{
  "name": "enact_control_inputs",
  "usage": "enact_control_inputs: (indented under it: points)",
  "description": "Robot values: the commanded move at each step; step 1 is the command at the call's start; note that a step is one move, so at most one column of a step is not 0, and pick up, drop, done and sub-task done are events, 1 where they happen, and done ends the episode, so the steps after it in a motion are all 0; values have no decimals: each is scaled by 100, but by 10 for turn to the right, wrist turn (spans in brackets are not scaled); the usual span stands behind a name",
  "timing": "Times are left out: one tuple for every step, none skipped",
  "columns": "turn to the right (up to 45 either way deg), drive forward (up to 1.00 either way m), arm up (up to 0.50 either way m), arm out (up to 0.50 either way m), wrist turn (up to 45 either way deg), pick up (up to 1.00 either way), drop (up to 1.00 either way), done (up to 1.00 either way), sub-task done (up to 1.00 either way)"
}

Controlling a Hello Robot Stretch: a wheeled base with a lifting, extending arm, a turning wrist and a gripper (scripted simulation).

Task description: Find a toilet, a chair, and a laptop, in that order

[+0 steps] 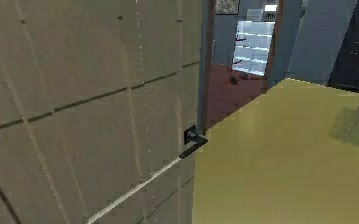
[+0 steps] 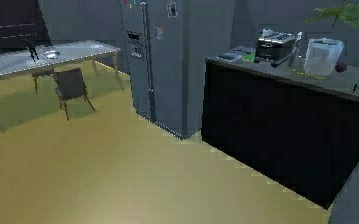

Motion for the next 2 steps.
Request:
enact_control_inputs:
  points:
    - [-450,0,0,0,0,0,0,0,0]
    - [-180,0,0,0,0,0,0,0,0]
